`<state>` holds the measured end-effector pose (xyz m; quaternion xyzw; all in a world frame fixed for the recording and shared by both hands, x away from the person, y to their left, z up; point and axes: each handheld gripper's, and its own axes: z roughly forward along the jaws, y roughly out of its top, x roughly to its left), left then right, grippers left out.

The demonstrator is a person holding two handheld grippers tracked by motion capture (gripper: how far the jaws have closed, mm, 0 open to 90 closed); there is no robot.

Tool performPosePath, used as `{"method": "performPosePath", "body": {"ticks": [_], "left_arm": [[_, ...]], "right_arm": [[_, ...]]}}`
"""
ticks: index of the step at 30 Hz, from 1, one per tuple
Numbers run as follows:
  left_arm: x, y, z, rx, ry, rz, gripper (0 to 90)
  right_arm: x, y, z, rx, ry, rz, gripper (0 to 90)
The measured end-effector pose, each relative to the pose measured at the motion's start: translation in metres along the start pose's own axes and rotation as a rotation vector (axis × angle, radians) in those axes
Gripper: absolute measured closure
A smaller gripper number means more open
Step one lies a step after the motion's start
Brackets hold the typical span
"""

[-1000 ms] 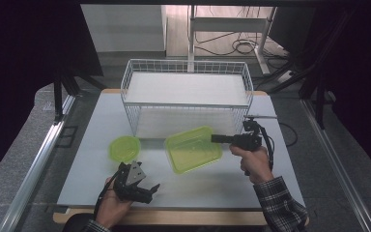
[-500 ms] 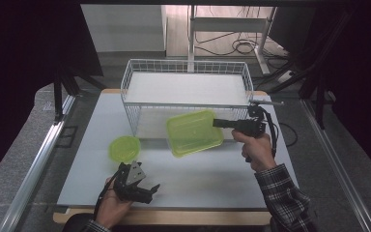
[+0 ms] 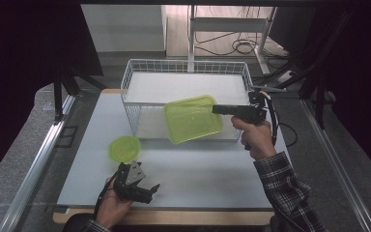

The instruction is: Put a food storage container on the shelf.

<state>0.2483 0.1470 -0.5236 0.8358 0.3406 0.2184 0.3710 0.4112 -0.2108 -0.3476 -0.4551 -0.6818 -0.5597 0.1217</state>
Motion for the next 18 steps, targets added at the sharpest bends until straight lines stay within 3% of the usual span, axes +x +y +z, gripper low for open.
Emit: {"method": "performPosePath", "body": {"ticks": [8,18], "left_arm": [[0.000,0.000,0.000,0.002,0.002,0.002,3.1],[0.001,0.000,0.000,-0.003,0.005,-0.001,2.8]], "right_arm": [[0.003,0.013,0.003,-0.017,-0.007,-0.002,80.0],[0.013,0.037,0.010,-0.059,-0.051,-0.029,80.0]]}}
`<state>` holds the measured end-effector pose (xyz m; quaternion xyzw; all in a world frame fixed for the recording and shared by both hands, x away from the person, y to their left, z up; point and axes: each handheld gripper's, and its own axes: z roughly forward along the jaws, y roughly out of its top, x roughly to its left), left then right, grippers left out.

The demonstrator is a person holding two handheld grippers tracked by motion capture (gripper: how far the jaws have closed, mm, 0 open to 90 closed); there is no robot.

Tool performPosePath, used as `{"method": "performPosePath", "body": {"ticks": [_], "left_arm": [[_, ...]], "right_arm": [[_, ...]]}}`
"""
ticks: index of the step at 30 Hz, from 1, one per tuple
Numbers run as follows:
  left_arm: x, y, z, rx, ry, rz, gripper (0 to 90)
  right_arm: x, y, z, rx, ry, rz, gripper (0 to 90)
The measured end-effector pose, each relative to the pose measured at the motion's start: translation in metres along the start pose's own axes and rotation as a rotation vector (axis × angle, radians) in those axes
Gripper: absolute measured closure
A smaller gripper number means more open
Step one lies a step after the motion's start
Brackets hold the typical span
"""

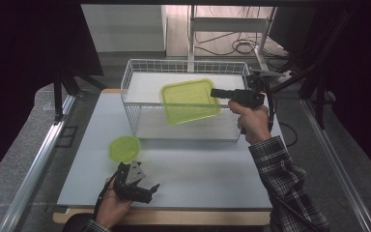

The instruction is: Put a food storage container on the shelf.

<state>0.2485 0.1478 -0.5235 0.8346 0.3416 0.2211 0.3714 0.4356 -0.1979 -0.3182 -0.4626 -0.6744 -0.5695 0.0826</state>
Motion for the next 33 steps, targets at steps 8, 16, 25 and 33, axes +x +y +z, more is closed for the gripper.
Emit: {"method": "performPosePath", "body": {"ticks": [8,16,25,33], "left_arm": [[0.000,0.000,0.000,0.000,0.001,0.004,2.6],[0.000,0.000,0.000,0.000,0.003,0.007,2.4],[0.000,0.000,0.000,-0.001,0.004,0.011,2.2],[0.000,0.000,0.000,-0.002,0.004,0.013,2.2]], "right_arm": [[0.000,0.013,0.007,-0.026,-0.025,0.002,80.0],[0.001,0.024,0.014,-0.053,-0.050,0.003,80.0],[-0.003,0.032,0.024,-0.072,-0.097,0.004,80.0],[-0.008,0.038,0.029,-0.089,-0.159,-0.001,79.9]]}}
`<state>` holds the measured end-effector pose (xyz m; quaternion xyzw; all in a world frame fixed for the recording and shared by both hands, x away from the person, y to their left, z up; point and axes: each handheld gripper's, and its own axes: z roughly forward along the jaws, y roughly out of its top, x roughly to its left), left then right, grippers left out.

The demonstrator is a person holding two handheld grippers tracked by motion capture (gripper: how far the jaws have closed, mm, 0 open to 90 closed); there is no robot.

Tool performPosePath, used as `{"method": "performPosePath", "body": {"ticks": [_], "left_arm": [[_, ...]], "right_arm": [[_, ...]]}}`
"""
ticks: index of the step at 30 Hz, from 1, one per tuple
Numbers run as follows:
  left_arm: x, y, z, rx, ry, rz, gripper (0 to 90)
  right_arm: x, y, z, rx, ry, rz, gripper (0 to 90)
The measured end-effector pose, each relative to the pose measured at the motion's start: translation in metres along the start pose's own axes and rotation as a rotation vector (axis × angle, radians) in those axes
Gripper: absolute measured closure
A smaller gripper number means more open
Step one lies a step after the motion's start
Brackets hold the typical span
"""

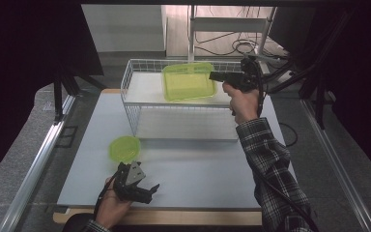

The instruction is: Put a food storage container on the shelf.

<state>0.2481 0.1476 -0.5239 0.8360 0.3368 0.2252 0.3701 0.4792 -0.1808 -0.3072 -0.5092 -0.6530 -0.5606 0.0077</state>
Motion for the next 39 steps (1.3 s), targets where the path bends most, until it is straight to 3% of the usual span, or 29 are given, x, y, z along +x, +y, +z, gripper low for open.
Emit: {"method": "performPosePath", "body": {"ticks": [7,16,27,30,34,37,39], "left_arm": [[0.000,0.000,0.000,0.001,-0.002,-0.002,2.2],[0.000,0.000,0.000,0.006,0.001,0.010,2.2],[-0.001,0.000,0.001,0.010,0.000,0.017,2.2],[-0.002,0.000,0.001,0.011,-0.002,0.010,2.2],[-0.002,0.000,0.001,0.012,-0.001,0.013,2.2],[-0.002,0.000,0.001,0.011,-0.001,0.011,2.2],[-0.002,0.000,0.001,0.012,-0.001,0.012,2.2]], "right_arm": [[-0.003,0.002,0.005,-0.012,-0.046,-0.006,79.9],[-0.006,0.000,0.010,-0.018,-0.069,-0.007,79.2],[-0.003,0.000,0.013,0.018,-0.151,-0.097,73.7],[-0.001,0.001,0.016,0.041,-0.196,-0.143,70.2],[-0.004,0.002,0.019,0.056,-0.189,-0.140,67.1],[-0.008,0.003,0.022,0.068,-0.178,-0.139,61.8],[-0.008,0.004,0.024,0.066,-0.214,-0.186,54.2]]}}
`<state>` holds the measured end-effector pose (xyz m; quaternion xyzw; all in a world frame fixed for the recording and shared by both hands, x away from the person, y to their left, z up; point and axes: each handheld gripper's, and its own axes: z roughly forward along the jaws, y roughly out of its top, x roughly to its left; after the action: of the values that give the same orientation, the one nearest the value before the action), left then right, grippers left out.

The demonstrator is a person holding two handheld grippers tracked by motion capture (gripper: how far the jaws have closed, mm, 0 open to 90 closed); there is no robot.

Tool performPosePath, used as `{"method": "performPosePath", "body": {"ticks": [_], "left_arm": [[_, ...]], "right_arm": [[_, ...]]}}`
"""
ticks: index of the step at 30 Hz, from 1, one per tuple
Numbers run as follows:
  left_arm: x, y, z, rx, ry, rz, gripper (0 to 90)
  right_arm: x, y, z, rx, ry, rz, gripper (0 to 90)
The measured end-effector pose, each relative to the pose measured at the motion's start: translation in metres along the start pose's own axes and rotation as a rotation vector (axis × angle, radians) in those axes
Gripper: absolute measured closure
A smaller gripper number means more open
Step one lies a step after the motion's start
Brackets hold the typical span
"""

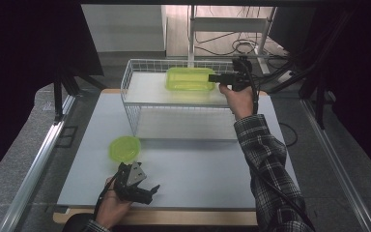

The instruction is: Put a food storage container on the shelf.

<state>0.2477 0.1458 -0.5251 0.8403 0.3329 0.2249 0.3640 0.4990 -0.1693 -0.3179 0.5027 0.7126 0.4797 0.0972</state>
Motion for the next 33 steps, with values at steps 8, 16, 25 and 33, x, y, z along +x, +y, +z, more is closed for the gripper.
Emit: {"method": "performPosePath", "body": {"ticks": [8,16,25,33], "left_arm": [[0.000,0.000,-0.001,-0.005,0.001,-0.006,2.2],[0.002,0.001,-0.004,-0.015,-0.004,-0.011,3.5],[0.001,0.001,-0.005,-0.023,-0.005,-0.037,5.1],[0.000,0.004,-0.007,0.002,-0.003,-0.061,7.2]], "right_arm": [[0.000,0.001,-0.001,-0.001,0.009,-0.003,47.6],[0.003,0.002,-0.012,-0.020,0.064,-0.028,36.2],[0.006,-0.003,-0.022,-0.018,0.096,-0.067,26.1],[0.011,-0.012,-0.032,-0.011,0.099,-0.132,19.3]]}}
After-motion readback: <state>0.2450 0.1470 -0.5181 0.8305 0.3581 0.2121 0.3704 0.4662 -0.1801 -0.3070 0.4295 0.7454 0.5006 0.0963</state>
